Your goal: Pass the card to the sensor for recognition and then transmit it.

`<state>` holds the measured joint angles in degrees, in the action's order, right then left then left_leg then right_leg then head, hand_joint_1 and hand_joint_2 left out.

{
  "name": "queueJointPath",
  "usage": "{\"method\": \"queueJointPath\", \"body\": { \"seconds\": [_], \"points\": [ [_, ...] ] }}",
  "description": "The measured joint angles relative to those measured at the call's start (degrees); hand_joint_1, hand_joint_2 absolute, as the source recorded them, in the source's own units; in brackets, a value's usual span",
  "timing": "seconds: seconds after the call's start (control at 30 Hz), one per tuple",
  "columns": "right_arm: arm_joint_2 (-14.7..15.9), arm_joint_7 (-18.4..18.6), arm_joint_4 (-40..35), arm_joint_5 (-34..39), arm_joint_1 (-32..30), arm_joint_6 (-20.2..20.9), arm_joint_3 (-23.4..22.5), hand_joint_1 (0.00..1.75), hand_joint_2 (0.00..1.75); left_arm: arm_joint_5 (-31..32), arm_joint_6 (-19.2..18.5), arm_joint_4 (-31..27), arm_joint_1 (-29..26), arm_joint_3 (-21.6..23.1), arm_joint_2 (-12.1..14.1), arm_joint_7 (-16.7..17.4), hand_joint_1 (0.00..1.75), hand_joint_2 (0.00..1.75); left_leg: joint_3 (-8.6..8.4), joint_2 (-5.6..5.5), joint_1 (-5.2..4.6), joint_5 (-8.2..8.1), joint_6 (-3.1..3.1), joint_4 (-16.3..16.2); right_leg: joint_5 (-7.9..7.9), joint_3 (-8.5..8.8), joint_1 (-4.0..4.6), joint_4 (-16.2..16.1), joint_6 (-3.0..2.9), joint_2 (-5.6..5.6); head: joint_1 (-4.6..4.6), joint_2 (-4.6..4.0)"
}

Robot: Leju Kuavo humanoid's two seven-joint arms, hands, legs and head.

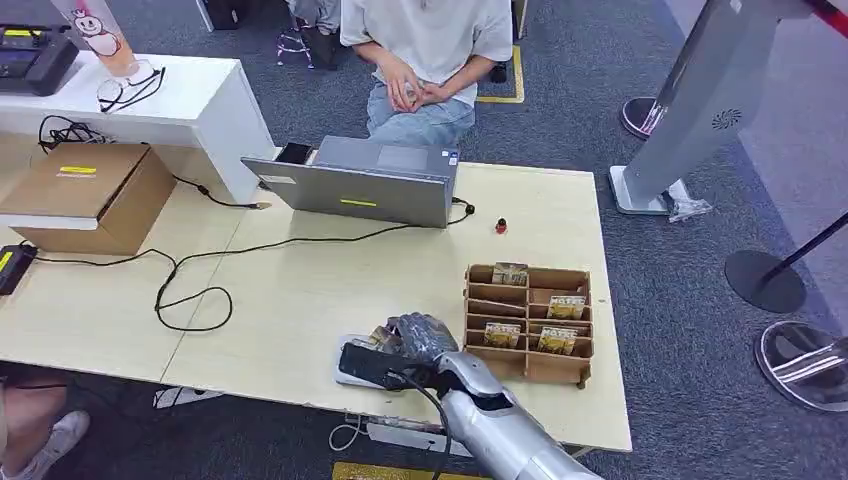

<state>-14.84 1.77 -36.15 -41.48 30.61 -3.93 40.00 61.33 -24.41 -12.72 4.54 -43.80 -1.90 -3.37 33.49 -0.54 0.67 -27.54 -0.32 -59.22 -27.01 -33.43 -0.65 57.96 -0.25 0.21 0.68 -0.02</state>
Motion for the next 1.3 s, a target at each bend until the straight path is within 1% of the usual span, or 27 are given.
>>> {"method": "queueJointPath", "body": {
  "seconds": [0.53,0.67,0.9,1.1,1.3],
  "points": [
    [0.5,-1.3,-7.5,0.8,-2.4,1.0,0.0,1.75,1.75,-1.7,0.1,0.0,-0.2,1.2,0.1,-0.4,0.00,0.00,0.02,0.00,0.02,-0.01,-0.01,0.0,-0.02,-0.02,0.07,0.0,-0.03,0.00,0.00,0.00],
    [0.9,-1.9,-9.8,2.4,-2.9,1.4,0.0,1.75,1.75,-1.9,0.2,0.0,-0.4,1.3,0.1,-0.7,0.00,0.00,0.02,0.00,0.02,-0.02,-0.02,0.0,-0.03,-0.03,0.07,0.0,-0.04,0.00,0.00,0.00],
    [2.1,-4.7,-13.3,6.8,-3.9,2.6,-0.4,1.75,1.75,-1.9,0.2,0.0,-0.5,1.4,0.3,-0.9,0.00,0.00,0.02,0.00,0.02,-0.02,-0.02,0.0,-0.03,-0.04,0.07,0.0,-0.05,0.00,0.00,0.00],
    [3.3,-6.7,-16.9,11.3,-5.2,3.8,-1.8,1.75,1.75,-2.2,0.2,0.0,-0.5,1.5,0.4,-1.2,0.00,0.00,0.03,0.00,0.02,-0.02,-0.02,0.0,-0.03,-0.04,0.07,0.0,-0.05,0.00,0.00,0.00],
    [4.6,-7.7,-21.0,13.9,-6.0,4.1,-3.2,1.75,1.75,-2.5,0.4,0.0,-0.8,1.8,0.6,-1.7,0.00,0.00,0.03,0.00,0.02,-0.02,-0.02,0.0,-0.04,-0.05,0.07,0.0,-0.06,0.00,0.00,0.00]
  ]
}}
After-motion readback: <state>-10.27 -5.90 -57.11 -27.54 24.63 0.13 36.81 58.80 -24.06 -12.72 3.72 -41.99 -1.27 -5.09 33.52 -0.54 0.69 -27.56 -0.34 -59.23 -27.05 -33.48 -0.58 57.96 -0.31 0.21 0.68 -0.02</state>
